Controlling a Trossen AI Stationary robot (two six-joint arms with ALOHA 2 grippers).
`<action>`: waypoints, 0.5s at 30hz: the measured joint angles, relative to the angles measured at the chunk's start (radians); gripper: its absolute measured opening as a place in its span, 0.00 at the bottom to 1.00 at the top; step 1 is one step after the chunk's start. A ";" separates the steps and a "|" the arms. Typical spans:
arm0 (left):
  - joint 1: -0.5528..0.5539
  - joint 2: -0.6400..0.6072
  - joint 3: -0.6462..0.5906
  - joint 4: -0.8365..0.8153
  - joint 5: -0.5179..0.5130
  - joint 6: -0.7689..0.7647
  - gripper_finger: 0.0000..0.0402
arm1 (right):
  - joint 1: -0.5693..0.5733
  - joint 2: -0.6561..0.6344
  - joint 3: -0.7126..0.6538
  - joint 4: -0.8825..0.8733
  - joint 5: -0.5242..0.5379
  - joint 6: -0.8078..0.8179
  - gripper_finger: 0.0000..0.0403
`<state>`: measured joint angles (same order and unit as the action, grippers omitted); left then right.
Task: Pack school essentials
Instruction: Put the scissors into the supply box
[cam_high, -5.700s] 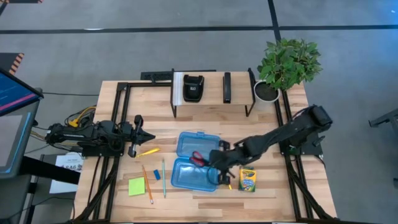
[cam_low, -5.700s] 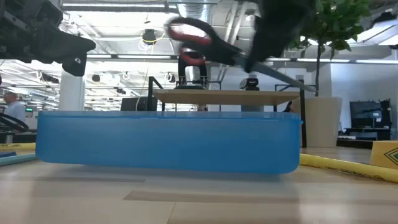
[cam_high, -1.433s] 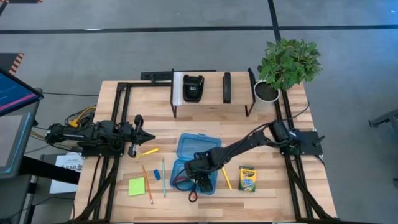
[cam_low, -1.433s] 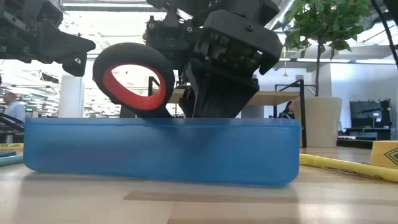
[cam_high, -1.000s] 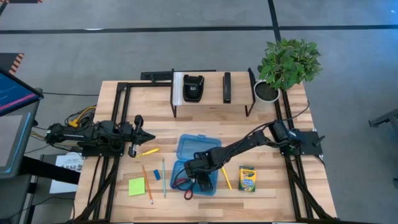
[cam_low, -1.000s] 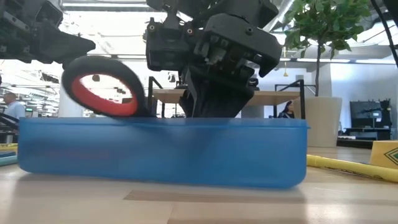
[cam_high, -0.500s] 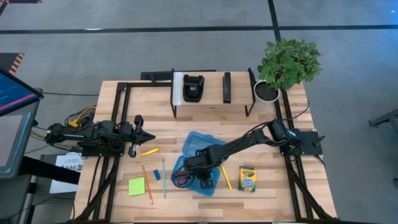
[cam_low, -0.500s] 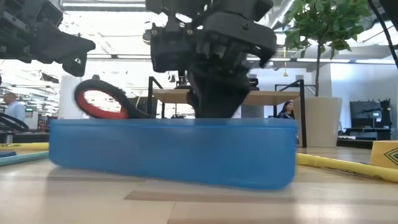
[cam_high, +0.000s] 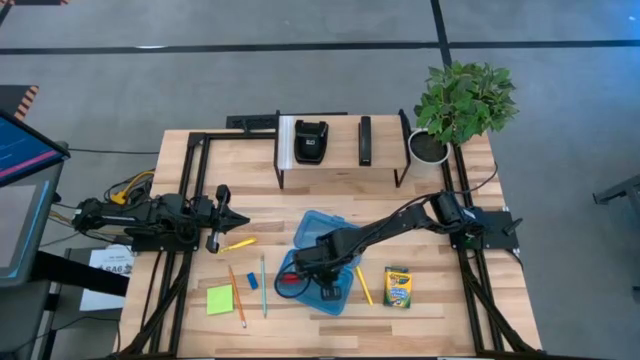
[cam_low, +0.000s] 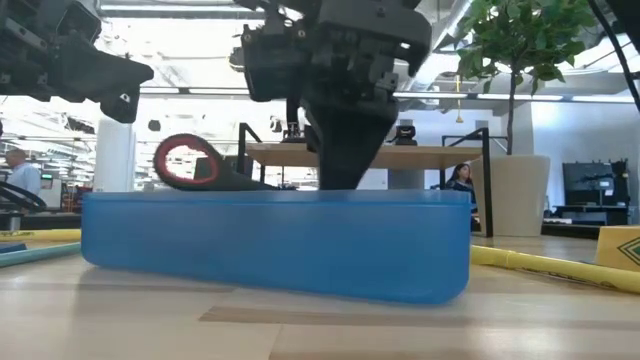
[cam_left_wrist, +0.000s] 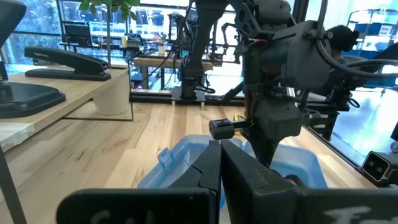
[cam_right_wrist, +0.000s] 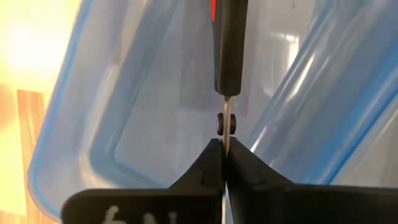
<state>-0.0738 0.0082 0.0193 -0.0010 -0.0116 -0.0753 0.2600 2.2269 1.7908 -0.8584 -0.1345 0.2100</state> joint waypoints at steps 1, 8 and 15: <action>0.000 0.000 0.000 0.000 0.000 0.000 0.00 | 0.000 0.000 0.000 -0.010 0.000 0.001 0.03; 0.000 0.000 0.000 0.000 0.000 0.000 0.00 | 0.000 -0.001 0.001 -0.033 -0.046 0.052 0.03; 0.000 0.000 0.000 0.000 0.000 0.000 0.00 | 0.000 -0.002 0.001 -0.032 -0.108 0.099 0.11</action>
<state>-0.0742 0.0082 0.0193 -0.0012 -0.0116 -0.0750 0.2604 2.2253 1.7916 -0.8907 -0.2423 0.3093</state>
